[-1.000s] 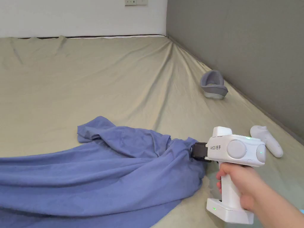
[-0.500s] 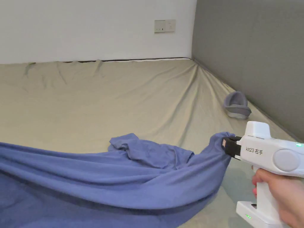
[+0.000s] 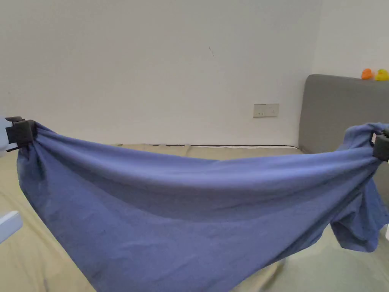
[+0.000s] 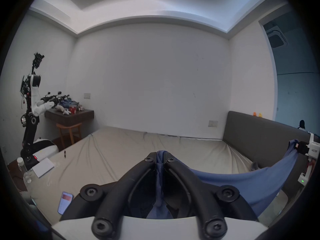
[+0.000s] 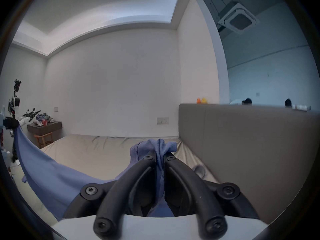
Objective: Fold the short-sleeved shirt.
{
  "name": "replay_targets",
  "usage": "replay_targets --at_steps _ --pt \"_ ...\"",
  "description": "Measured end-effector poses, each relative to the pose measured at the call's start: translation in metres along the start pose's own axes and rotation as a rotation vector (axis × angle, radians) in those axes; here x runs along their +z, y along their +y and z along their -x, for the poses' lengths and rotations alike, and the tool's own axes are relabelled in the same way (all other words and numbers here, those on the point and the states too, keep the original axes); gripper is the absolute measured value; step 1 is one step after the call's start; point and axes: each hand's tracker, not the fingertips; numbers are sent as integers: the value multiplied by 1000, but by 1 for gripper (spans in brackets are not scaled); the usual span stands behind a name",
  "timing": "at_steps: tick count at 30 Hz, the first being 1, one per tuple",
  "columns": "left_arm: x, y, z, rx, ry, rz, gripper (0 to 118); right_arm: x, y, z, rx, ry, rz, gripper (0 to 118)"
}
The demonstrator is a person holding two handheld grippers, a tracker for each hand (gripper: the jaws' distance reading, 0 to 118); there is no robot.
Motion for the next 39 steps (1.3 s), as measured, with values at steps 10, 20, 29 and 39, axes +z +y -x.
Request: replay_targets --at_steps 10,20,29,39 --pt "-116 32 -32 -185 157 -38 3 -117 60 44 163 -124 -56 6" --pt "-234 52 -48 -141 209 -78 3 -241 76 81 228 -196 -60 6" --pt "-304 -32 -63 -239 152 27 3 -299 -7 90 215 -202 35 6" --pt "-271 -176 -56 -208 49 248 3 -259 -140 91 222 -90 226 6"
